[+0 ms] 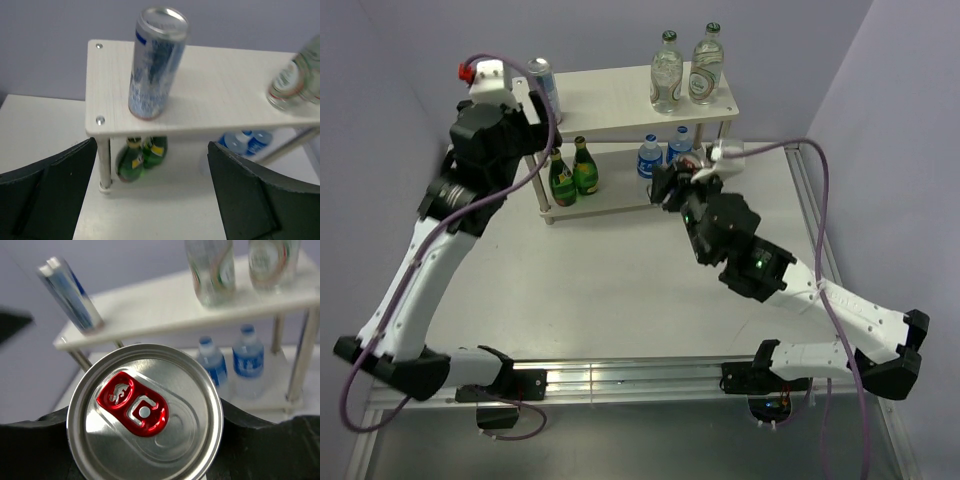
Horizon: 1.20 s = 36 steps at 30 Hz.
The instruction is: Place and organize the beverage onto the shelf
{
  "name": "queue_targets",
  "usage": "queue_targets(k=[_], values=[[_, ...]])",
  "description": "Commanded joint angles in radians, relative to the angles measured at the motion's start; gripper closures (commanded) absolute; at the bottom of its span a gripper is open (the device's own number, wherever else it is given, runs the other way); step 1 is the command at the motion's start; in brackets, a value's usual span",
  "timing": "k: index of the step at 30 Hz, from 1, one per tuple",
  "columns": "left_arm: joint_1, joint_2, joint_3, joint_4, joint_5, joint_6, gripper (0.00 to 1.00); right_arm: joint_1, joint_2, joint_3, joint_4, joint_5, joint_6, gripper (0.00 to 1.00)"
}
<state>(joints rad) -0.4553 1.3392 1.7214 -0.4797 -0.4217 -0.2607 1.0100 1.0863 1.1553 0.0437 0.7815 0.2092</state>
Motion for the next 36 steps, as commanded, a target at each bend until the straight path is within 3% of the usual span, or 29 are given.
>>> queue_targets(k=[1,3,7,13,18,36], values=[[-0.052,-0.162,-0.13,-0.046,-0.026,-0.081,0.01,-0.01,0.122,0.298,-0.01,-0.083,-0.135,1.0],[-0.083,-0.268,-0.225,-0.045,-0.043,-0.133,0.01,-0.03,0.197,0.421,-0.085,-0.154,-0.149,1.0],[-0.175,-0.426,-0.561,0.019,-0.066,-0.222,0.01,-0.117,0.47,0.866,-0.31,-0.26,-0.13,1.0],[-0.259,-0.531,-0.813,0.055,-0.071,-0.304,0.01,-0.192,0.771,1.337,-0.456,-0.366,-0.126,1.0],[-0.322,-0.58,-0.919,0.072,-0.078,-0.342,0.01,-0.237,0.843,1.359,-0.392,-0.433,-0.113,1.0],[-0.445,-0.592,-0.97,0.061,-0.109,-0.407,0.03,-0.286,1.038,1.466,-0.245,-0.544,-0.13,1.0]])
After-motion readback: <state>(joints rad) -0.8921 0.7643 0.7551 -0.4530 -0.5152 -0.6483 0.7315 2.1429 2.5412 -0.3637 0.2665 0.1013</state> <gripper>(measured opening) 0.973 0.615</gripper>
